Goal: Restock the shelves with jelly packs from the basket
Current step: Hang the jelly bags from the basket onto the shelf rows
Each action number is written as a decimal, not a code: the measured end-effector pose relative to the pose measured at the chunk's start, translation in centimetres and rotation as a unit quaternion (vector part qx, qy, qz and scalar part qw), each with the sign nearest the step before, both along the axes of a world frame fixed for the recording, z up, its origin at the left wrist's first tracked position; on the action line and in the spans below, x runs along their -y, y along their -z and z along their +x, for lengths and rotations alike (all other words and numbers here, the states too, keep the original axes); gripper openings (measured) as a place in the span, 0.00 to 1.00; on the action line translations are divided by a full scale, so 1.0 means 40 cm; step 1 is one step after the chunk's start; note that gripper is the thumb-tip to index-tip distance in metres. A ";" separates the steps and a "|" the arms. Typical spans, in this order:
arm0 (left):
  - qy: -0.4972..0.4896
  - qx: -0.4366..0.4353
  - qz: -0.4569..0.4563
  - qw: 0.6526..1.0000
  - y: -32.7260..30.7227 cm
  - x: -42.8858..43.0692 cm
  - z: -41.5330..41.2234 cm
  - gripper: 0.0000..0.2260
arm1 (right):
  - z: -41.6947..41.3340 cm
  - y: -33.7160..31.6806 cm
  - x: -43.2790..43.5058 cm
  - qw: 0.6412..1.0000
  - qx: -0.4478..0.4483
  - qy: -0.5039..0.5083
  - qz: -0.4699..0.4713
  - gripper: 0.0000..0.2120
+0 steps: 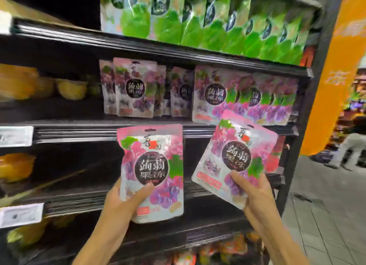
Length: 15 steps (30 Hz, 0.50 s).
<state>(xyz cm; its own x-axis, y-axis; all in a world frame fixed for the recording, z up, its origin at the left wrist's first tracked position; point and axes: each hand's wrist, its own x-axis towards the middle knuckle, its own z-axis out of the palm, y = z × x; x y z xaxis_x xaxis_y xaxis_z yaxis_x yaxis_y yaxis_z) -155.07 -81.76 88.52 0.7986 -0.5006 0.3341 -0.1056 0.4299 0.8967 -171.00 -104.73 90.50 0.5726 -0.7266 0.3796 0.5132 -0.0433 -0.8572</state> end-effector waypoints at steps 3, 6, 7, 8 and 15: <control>-0.052 0.045 0.031 0.997 -0.060 0.030 0.010 0.32 | 0.017 -0.102 0.027 0.996 -0.026 0.040 -0.076 0.18; -0.076 0.065 0.048 0.994 -0.104 0.059 0.018 0.27 | 0.055 -0.188 0.063 0.982 -0.039 0.079 -0.164 0.13; -0.081 0.079 0.050 0.992 -0.114 0.067 0.021 0.25 | 0.076 -0.211 0.077 0.979 -0.035 0.088 -0.181 0.13; -0.083 0.089 0.050 0.991 -0.124 0.075 0.022 0.22 | 0.102 -0.230 0.091 0.976 -0.035 0.096 -0.192 0.15; -0.100 0.100 0.048 0.989 -0.157 0.121 0.032 0.22 | 0.271 -0.333 0.157 0.974 -0.036 0.107 -0.197 0.29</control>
<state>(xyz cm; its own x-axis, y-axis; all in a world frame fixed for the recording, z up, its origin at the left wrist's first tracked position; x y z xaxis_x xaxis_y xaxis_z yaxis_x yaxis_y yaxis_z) -153.78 -86.59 94.80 0.8072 -0.3770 0.4542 -0.3596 0.2961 0.8849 -160.17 -111.00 103.83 0.4591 -0.6391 0.6170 0.3949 -0.4754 -0.7862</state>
